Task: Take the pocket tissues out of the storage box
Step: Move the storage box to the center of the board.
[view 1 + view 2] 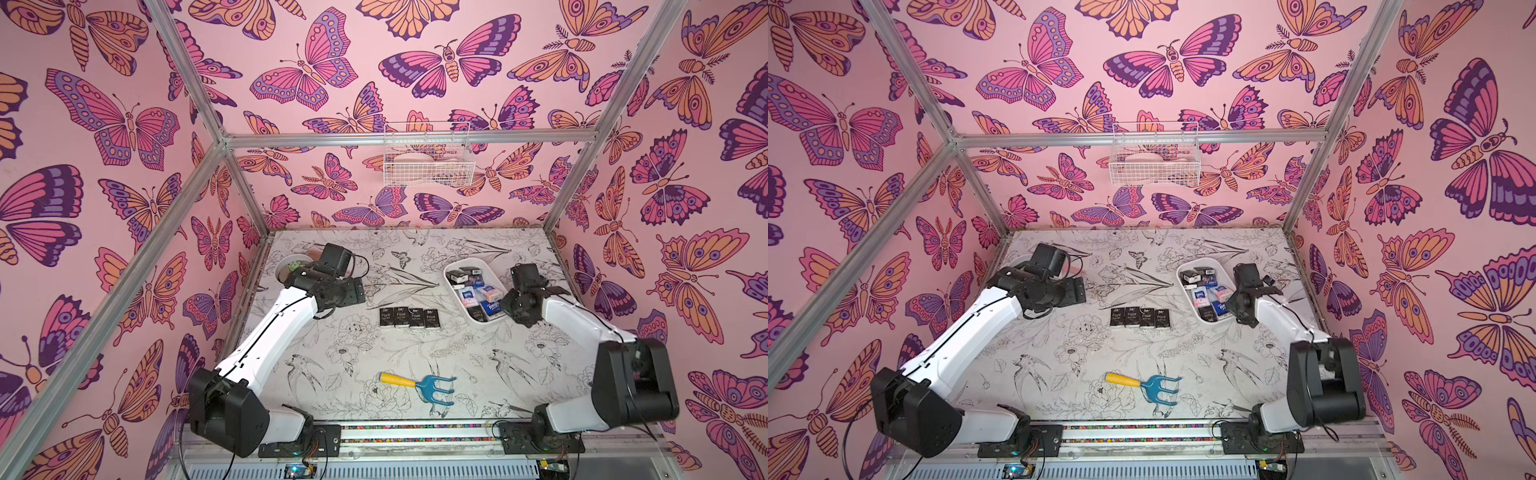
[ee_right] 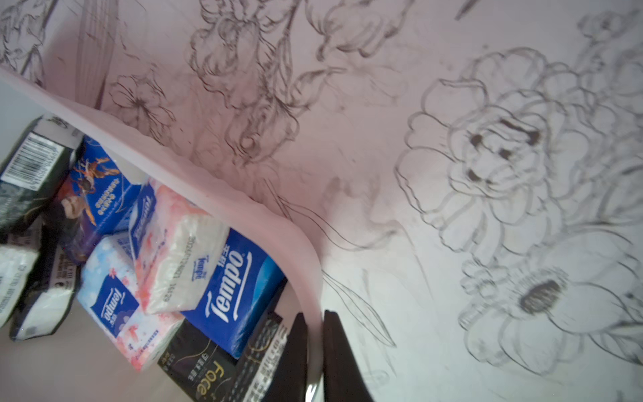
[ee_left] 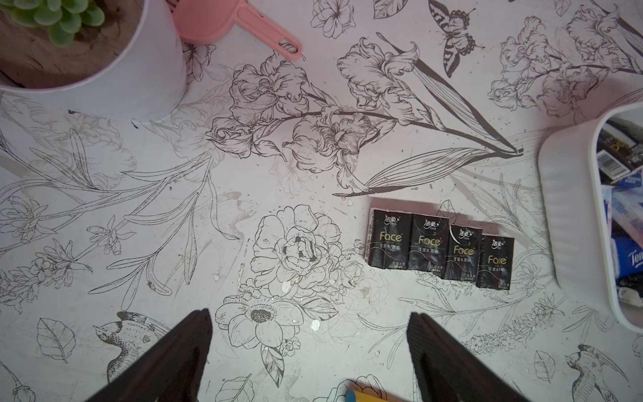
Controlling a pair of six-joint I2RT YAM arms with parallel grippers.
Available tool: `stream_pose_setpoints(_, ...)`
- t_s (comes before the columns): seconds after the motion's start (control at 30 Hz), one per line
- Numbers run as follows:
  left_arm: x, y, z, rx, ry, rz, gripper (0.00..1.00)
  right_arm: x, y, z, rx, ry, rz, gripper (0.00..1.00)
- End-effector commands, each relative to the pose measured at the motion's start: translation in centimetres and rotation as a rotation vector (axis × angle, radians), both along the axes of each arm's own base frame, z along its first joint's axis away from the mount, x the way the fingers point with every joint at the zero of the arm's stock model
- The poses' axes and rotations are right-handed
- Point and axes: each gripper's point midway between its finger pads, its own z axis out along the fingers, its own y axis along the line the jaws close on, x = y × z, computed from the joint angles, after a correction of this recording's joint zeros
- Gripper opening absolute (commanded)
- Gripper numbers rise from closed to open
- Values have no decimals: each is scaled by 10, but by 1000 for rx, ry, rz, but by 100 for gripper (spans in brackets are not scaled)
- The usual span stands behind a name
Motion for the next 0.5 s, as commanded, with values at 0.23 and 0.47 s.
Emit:
stream_pose_setpoints(0.23, 11, -25, 10, -19, -42, -60, 94, -91, -32, 12, -103, 51, -48, 3)
stream_pose_setpoints(0.47, 13, -34, 7, -21, -34, -78, 94, -104, -32, 13, -99, 54, -23, 14)
